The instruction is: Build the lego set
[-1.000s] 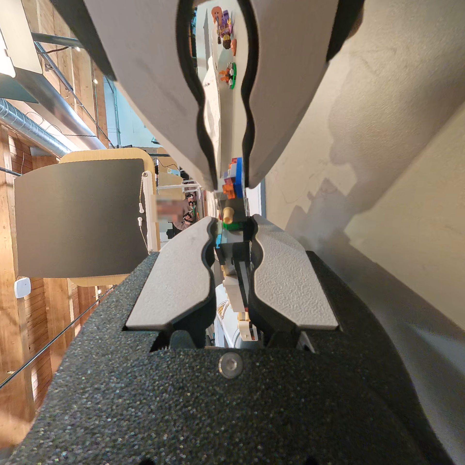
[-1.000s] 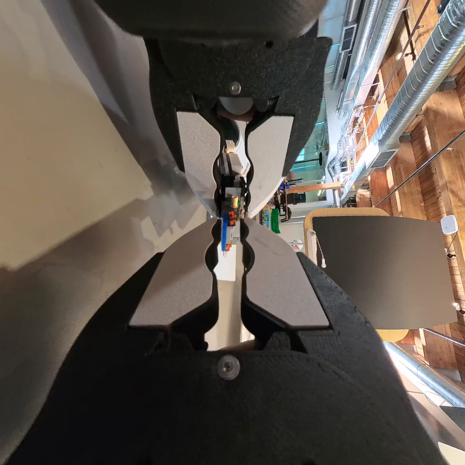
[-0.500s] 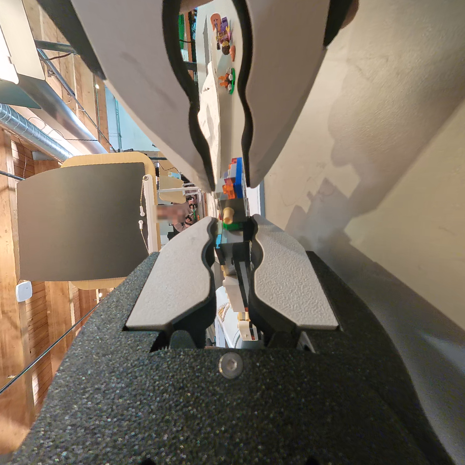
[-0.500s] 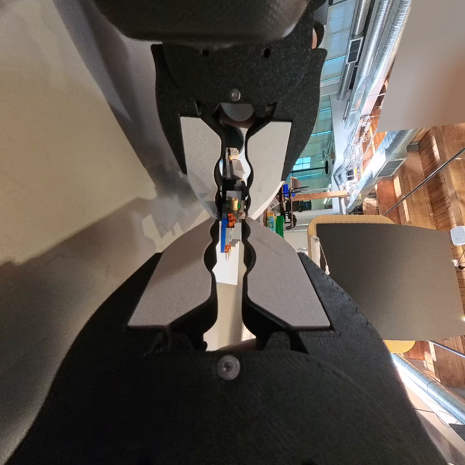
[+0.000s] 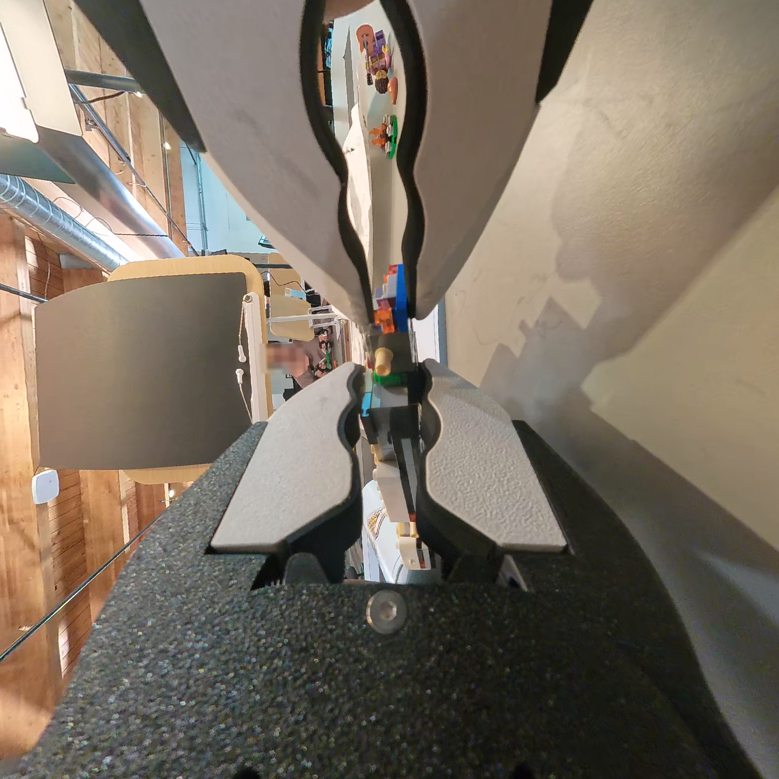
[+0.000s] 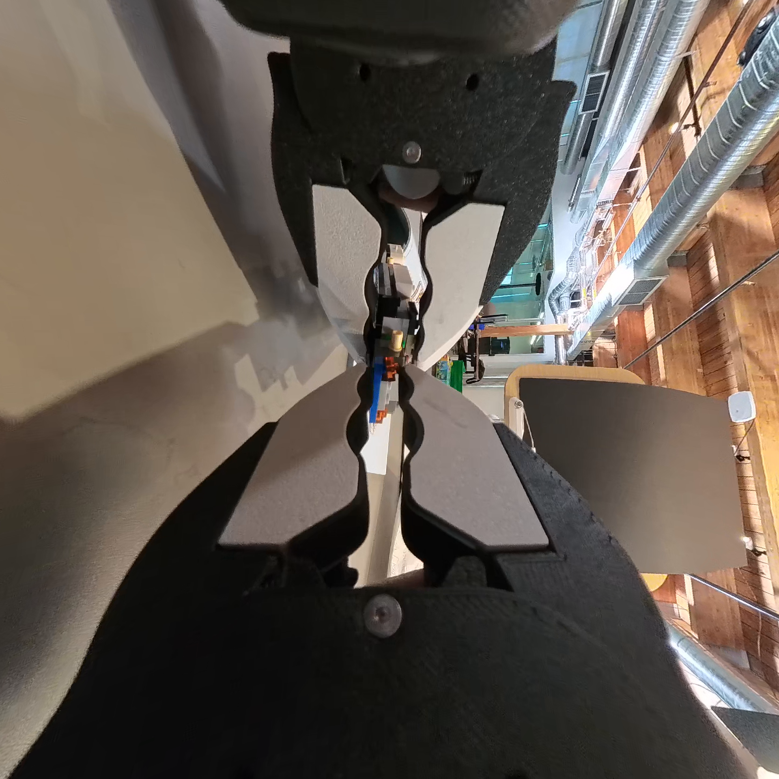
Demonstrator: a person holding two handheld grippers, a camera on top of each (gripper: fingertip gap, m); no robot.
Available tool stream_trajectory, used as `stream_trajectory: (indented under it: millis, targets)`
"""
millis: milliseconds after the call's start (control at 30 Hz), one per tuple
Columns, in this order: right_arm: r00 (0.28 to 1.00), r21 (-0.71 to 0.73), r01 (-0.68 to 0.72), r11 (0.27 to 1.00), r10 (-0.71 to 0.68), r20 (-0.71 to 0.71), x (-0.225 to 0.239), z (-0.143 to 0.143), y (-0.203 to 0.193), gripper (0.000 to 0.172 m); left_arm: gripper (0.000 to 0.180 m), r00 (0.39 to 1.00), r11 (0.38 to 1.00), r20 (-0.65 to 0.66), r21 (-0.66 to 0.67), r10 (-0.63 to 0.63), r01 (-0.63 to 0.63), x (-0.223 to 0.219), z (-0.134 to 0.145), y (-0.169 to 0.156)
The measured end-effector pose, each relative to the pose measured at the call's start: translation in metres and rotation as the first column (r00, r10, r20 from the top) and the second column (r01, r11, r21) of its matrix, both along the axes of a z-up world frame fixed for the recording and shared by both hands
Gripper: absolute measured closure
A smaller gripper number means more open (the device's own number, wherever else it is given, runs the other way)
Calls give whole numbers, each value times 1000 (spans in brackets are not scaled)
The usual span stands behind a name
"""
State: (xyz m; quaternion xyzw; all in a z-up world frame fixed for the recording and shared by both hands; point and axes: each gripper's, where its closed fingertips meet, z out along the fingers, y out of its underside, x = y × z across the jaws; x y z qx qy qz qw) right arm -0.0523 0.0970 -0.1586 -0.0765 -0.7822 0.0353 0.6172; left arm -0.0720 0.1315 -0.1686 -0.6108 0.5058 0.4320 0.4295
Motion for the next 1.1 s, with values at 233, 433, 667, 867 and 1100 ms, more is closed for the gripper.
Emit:
stream_trajectory:
  millis: [233,433,667,867,1100]
  targets:
    - [1000,8,6,1000,-6,6,0,1,-1,161,156,1000,1000,1,0,5,-5,0,0,0]
    - [1000,16,10,1000,-10,4,0,1,-1,161,156,1000,1000,4,0,8,-8,-1,0,0]
    - [999,16,5,1000,-4,-40,-1,4,-2,162,156,1000,1000,22,2,7,-7,-2,1,-1]
    - [999,10,8,1000,-8,-40,-2,2,-2,161,156,1000,1000,20,-4,9,-9,-2,-1,-1]
    - [1000,7,11,1000,-11,-25,-2,2,-2,162,156,1000,1000,17,-1,8,-8,-1,0,-1]
